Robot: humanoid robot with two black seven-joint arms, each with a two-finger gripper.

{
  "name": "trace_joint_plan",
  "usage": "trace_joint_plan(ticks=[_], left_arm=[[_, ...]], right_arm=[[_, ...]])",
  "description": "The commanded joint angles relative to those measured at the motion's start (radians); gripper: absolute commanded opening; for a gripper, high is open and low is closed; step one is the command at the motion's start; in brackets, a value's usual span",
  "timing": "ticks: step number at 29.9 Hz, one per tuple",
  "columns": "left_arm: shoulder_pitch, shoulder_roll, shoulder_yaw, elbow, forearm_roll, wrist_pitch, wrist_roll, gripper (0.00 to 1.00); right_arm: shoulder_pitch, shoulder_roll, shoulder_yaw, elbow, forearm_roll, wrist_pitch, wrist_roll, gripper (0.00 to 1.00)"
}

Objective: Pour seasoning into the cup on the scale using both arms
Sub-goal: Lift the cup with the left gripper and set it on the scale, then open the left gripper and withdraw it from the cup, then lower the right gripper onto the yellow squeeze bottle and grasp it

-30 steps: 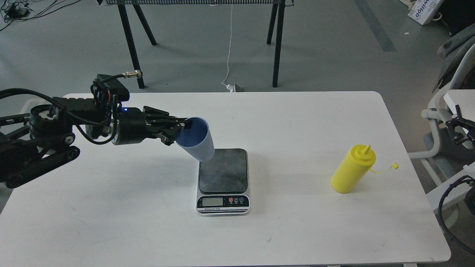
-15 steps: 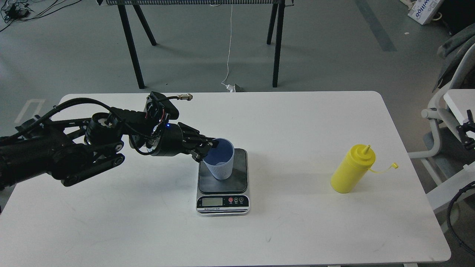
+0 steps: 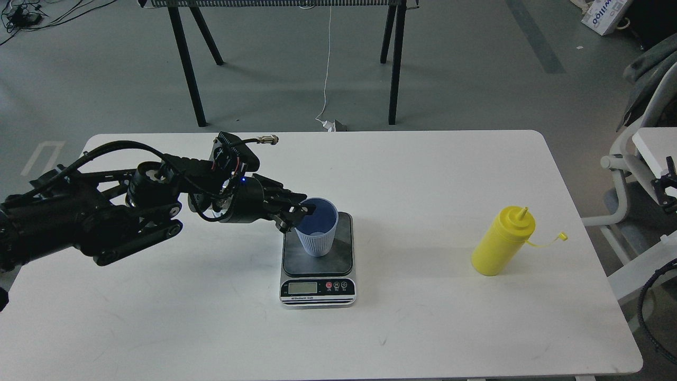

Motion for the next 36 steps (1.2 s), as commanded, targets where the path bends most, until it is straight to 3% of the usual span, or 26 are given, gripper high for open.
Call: trace_joint_plan(ticks=[1, 3, 6, 8, 14, 19, 22, 28, 34, 36], left_arm=[[-0.004, 0.017, -0.02, -0.008, -0.02, 0.017, -0.009, 0.8], [-0.009, 0.036, -0.062, -0.014, -0.076, 0.056, -0.015, 0.94], [-0.007, 0.072, -0.168, -0.042, -0.24, 0.079, -0.047, 0.99], [-0.001, 0.086, -0.239, -0.051, -0.389, 0.077, -0.087, 0.99], [-0.001, 0.084, -0.36, -0.034, -0.878, 0.077, -0.088, 1.0], [0.002, 0.069, -0.441, 0.035, -1.182, 0.07, -0.088, 1.0], [0.002, 0.049, -0.441, 0.096, -1.332, 0.025, -0.088, 1.0], [0.014, -0.017, -0.441, 0.265, -1.665, -0.159, -0.088, 1.0], [0.016, -0.019, -0.469, 0.291, -1.762, -0.163, -0.088, 1.0], [0.025, -0.02, -0.495, 0.291, -1.782, -0.159, -0.064, 1.0]], right_arm=[[0.0, 0.0, 0.0, 0.0, 0.0, 0.0, 0.0, 0.99], [-0.005, 0.0, 0.0, 0.002, 0.0, 0.0, 0.0, 0.99], [-0.015, -0.002, 0.001, 0.006, 0.0, 0.0, 0.0, 0.99], [-0.024, -0.015, 0.001, 0.006, 0.0, 0.0, 0.001, 0.99], [-0.078, -0.022, -0.005, 0.019, 0.001, 0.0, -0.002, 0.99], [-0.245, -0.008, -0.02, 0.199, 0.011, 0.0, -0.008, 0.99], [-0.333, -0.006, -0.061, 0.317, 0.011, 0.0, -0.011, 0.99], [-0.438, 0.015, -0.118, 0.46, 0.015, 0.0, -0.011, 0.99], [-0.528, 0.181, -0.135, 0.529, 0.012, 0.0, -0.009, 0.99], [-0.541, 0.22, -0.141, 0.526, 0.012, 0.0, -0.009, 0.99]])
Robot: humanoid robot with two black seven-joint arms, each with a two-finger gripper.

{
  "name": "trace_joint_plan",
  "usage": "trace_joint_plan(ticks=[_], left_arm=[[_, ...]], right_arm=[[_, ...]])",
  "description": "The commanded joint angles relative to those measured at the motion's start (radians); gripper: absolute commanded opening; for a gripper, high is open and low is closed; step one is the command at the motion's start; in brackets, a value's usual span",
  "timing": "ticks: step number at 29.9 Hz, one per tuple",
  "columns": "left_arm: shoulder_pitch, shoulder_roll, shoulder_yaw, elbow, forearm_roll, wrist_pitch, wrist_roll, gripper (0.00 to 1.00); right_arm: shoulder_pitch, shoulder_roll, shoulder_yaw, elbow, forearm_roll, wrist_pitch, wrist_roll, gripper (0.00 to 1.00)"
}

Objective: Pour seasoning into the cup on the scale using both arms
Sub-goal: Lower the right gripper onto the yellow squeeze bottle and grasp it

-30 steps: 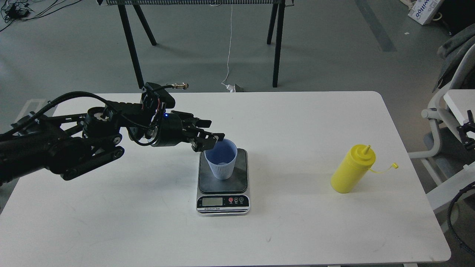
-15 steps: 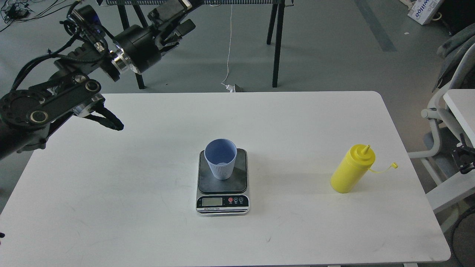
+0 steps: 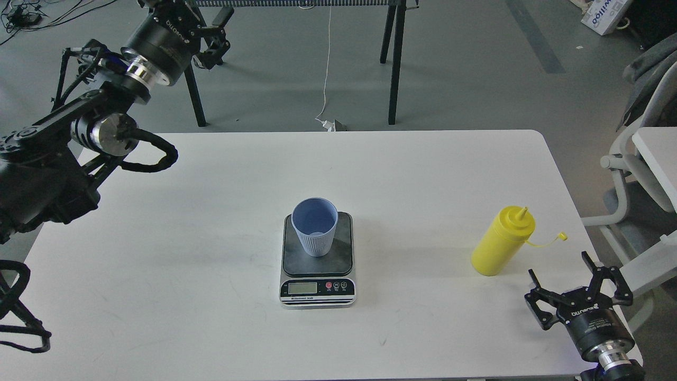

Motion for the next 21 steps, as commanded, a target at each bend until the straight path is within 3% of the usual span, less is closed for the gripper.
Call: trace_joint_plan(ticks=[1, 7, 21], left_arm=[[0.015, -0.001, -0.041, 0.001, -0.033, 0.004, 0.024, 1.0], [0.035, 0.0, -0.062, 0.0, -0.038, 0.004, 0.024, 1.0], [0.029, 0.046, -0.065, -0.1, -0.038, 0.074, 0.024, 1.0]], right_arm=[[-0.026, 0.068, -0.007, 0.005, -0.001, 0.0, 0.001, 0.99], [-0.019, 0.147, -0.042, 0.02, -0.001, 0.0, 0.007, 0.99], [0.054, 0.177, -0.039, 0.021, 0.0, 0.0, 0.009, 0.96]])
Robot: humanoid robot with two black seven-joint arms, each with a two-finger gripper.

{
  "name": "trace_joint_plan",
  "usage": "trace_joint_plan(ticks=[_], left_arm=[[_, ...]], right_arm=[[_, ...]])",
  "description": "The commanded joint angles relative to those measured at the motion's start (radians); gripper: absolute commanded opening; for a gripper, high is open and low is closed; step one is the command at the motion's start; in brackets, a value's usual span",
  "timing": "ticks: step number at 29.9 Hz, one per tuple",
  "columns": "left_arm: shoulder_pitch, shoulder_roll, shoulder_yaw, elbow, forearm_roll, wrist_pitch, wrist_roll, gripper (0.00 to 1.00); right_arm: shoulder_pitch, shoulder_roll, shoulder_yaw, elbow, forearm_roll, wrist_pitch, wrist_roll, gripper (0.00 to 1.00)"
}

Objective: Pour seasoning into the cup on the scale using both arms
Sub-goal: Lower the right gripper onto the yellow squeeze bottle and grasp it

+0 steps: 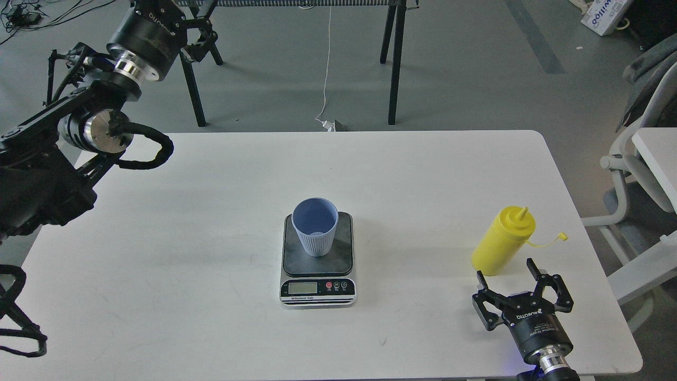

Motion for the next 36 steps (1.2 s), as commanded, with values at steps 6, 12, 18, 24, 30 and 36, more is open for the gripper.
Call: trace_joint_plan(ticks=[6, 12, 18, 24, 30, 36], left_arm=[[0.0, 0.055, 0.001, -0.067, -0.001, 0.017, 0.002, 1.0], [0.003, 0.072, 0.001, -0.065, -0.001, 0.011, 0.002, 1.0], [0.003, 0.072, 0.001, -0.065, -0.001, 0.011, 0.002, 1.0], [0.004, 0.072, 0.001, -0.065, -0.001, 0.012, 0.002, 1.0], [0.004, 0.092, 0.0, -0.065, -0.001, 0.009, 0.0, 1.0], [0.004, 0.098, 0.0, -0.065, -0.001, 0.011, 0.0, 1.0]], right_arm=[[0.06, 0.051, 0.003, -0.006, 0.002, 0.0, 0.001, 0.96], [0.084, 0.054, 0.002, -0.011, 0.04, 0.0, -0.002, 0.97], [0.075, 0.05, 0.003, -0.009, 0.04, 0.0, 0.001, 0.99], [0.064, 0.047, 0.017, -0.005, 0.043, 0.0, 0.004, 0.99], [0.05, 0.045, 0.043, -0.015, 0.043, 0.0, 0.004, 0.99], [0.066, 0.051, 0.055, -0.029, 0.042, 0.0, 0.003, 0.99]])
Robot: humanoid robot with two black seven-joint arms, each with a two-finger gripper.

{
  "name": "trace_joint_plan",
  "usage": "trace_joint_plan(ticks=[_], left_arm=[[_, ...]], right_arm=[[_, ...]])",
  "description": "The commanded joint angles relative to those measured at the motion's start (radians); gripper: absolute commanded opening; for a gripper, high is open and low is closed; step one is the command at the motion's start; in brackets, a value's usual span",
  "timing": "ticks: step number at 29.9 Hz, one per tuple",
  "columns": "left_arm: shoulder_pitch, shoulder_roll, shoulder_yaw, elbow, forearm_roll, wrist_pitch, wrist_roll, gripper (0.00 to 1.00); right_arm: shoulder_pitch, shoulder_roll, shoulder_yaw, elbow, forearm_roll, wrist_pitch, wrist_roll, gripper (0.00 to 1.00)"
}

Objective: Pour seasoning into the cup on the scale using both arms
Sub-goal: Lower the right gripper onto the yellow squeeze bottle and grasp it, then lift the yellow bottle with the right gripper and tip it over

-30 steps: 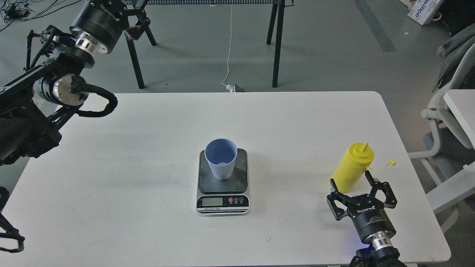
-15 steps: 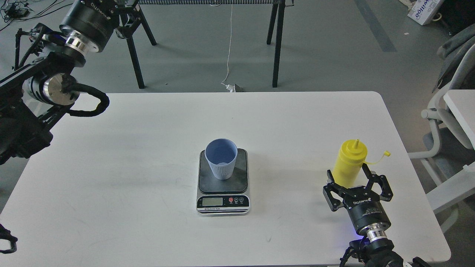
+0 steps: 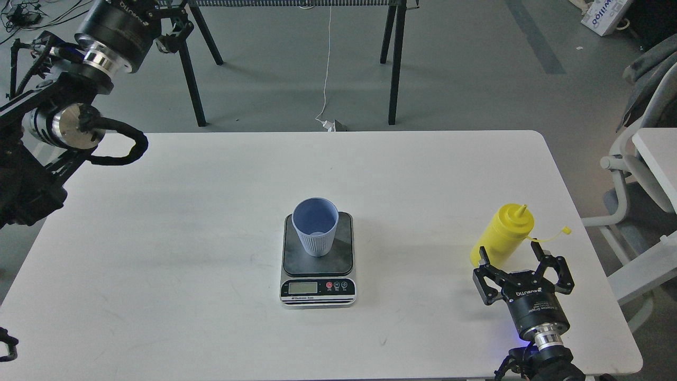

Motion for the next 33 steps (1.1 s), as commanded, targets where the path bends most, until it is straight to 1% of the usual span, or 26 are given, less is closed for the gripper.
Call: trace_joint_plan(ticks=[1, 13, 18, 22, 23, 24, 26, 27, 31, 33], left_arm=[[0.001, 0.001, 0.0, 0.0, 0.0, 0.001, -0.001, 1.0], [0.001, 0.011, 0.0, 0.0, 0.0, 0.001, -0.001, 1.0], [0.001, 0.011, 0.0, 0.0, 0.0, 0.001, -0.002, 1.0], [0.001, 0.015, 0.0, 0.0, 0.0, 0.001, -0.002, 1.0], [0.001, 0.015, -0.001, 0.0, 0.0, 0.001, -0.002, 1.0], [0.001, 0.015, -0.001, 0.0, 0.0, 0.001, -0.002, 1.0], [0.001, 0.015, -0.001, 0.0, 0.0, 0.001, -0.004, 1.0], [0.001, 0.015, -0.001, 0.0, 0.0, 0.001, -0.004, 1.0], [0.001, 0.015, 0.0, 0.0, 0.0, 0.001, -0.004, 1.0], [0.001, 0.015, -0.001, 0.0, 0.0, 0.003, -0.004, 1.0]], right_arm=[[0.019, 0.007, 0.003, -0.022, -0.001, 0.0, -0.001, 0.99], [0.156, 0.008, 0.001, -0.137, -0.001, 0.0, -0.001, 0.98], [0.205, 0.03, -0.009, -0.183, -0.001, 0.0, -0.003, 0.98], [0.213, 0.031, -0.012, -0.183, -0.001, 0.0, -0.003, 0.95], [0.213, 0.031, -0.014, -0.183, -0.002, 0.0, -0.003, 0.92], [0.213, 0.031, -0.014, -0.181, -0.002, 0.0, -0.001, 0.86], [0.213, 0.03, -0.017, -0.181, -0.004, 0.0, -0.001, 0.7], [0.213, 0.03, -0.017, -0.181, -0.004, 0.0, -0.001, 0.64], [0.211, 0.025, -0.017, -0.178, -0.004, 0.0, -0.001, 0.48], [0.211, 0.025, -0.017, -0.171, -0.004, 0.0, -0.001, 0.42]])
